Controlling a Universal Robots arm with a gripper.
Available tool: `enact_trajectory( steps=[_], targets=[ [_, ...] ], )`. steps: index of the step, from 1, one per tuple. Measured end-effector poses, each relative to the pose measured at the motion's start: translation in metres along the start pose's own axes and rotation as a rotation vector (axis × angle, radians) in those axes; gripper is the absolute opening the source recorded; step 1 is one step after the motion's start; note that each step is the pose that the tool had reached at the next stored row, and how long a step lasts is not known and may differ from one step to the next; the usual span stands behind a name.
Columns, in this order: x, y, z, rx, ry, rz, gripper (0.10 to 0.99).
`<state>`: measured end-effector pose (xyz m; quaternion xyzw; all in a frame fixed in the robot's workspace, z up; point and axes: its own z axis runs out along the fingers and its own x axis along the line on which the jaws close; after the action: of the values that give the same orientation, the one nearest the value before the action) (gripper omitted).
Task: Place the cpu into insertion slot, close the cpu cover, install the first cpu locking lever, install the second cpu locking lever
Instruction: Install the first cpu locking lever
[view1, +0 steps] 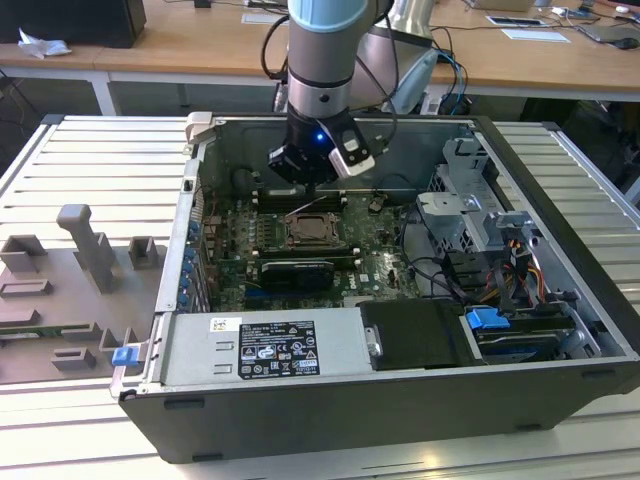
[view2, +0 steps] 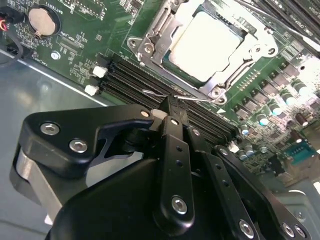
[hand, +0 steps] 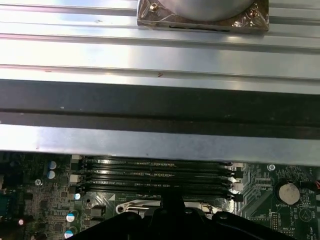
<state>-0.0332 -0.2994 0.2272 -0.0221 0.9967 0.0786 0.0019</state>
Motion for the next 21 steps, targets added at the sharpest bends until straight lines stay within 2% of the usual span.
enact_trajectory(
  steps=[5, 9, 15, 18, 21],
  targets=[
    [-0.009, 0.0, 0.0037, 0.0, 0.0001, 0.0, 0.106],
    [-0.011, -0.0001, 0.0078, 0.0, 0.0, 0.0, 0.106],
    [-0.0146, -0.001, 0.0192, 0.001, 0.0, 0.0, 0.106],
    [-0.015, -0.0014, 0.0214, 0.005, 0.0002, 0.0, 0.106],
    [-0.0154, -0.0016, 0.0224, 0.016, 0.0007, 0.0, 0.106]
  ],
)
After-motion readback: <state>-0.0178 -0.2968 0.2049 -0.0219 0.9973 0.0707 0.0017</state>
